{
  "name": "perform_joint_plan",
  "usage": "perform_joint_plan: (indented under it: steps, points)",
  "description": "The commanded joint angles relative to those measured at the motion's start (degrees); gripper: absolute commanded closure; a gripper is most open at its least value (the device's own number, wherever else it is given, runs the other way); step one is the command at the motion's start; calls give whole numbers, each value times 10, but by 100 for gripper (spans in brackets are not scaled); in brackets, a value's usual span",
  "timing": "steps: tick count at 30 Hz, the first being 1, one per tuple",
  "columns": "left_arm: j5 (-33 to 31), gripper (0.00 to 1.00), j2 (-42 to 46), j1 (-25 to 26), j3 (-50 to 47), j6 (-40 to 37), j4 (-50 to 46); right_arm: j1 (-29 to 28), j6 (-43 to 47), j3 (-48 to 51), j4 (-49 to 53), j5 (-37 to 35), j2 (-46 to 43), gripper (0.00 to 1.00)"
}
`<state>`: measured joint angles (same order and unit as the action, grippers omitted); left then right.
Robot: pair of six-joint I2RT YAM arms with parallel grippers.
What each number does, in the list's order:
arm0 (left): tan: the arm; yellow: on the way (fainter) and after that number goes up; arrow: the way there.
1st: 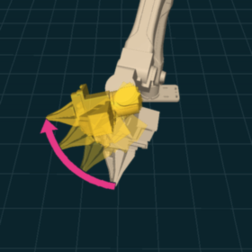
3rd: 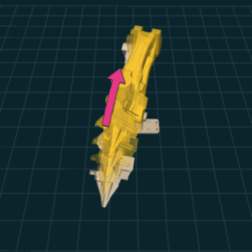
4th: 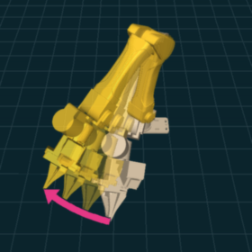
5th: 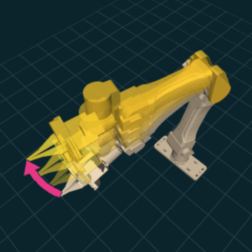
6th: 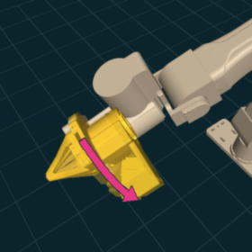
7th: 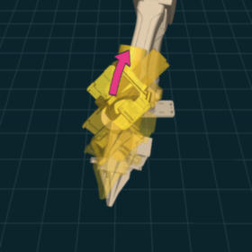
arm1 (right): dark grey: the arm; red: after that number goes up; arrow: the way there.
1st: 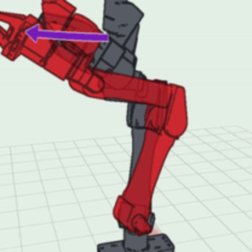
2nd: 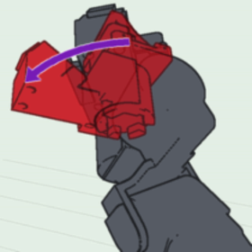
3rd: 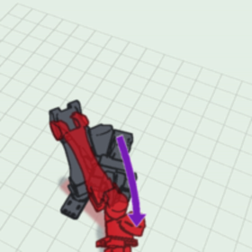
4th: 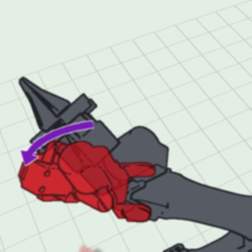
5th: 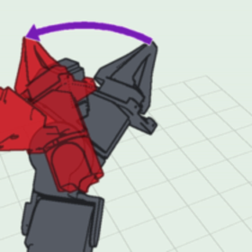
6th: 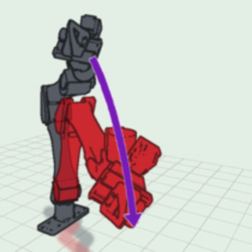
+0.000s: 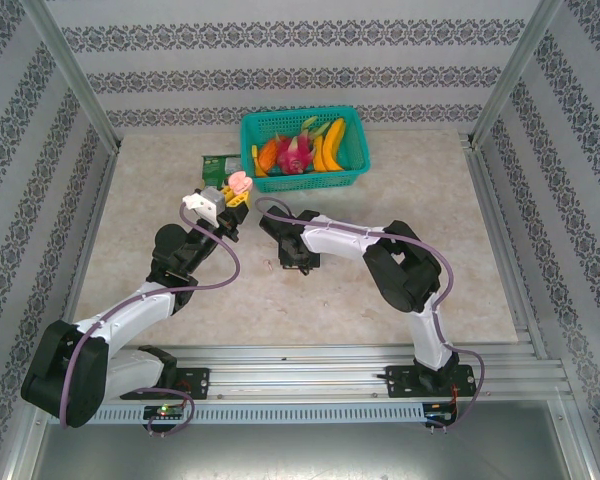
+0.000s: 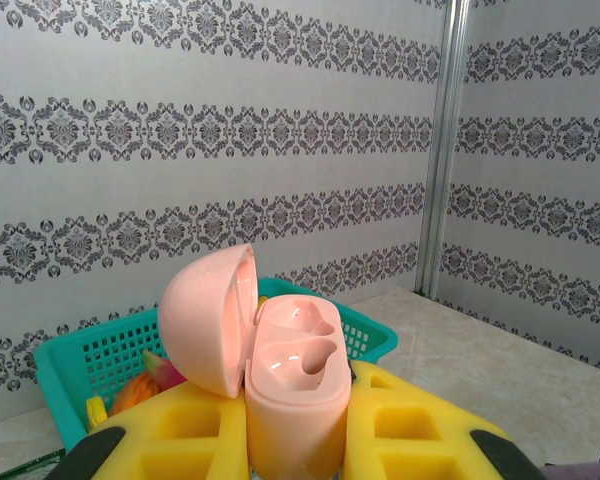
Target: Insert the wireless bluetooth earbuds into the charging case
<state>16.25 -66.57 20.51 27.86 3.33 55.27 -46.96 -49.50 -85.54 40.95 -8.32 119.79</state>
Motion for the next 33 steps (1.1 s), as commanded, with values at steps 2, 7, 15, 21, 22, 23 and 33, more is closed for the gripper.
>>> perform_joint_plan:
  steps: [2,7,15,21,22,23,33]
  points:
    - [9,100,11,-1,12,7,7,5,-1,15,0,4,-8,80]
    - [10,100,12,-1,13,7,3,5,-4,35,-15,-1,-41,81]
    - [13,100,17,-1,10,2,-8,11,-9,78,-39,-11,-104,81]
    - [23,100,26,-1,3,-5,-24,23,-9,109,-57,-14,-160,82]
    - [27,100,28,-1,1,-7,-26,25,-7,112,-58,-14,-170,82]
    - [32,100,30,-1,-2,-8,-27,28,-5,115,-60,-14,-180,82]
    - [118,100,25,-1,-6,-11,-46,61,17,130,-74,-7,-282,82]
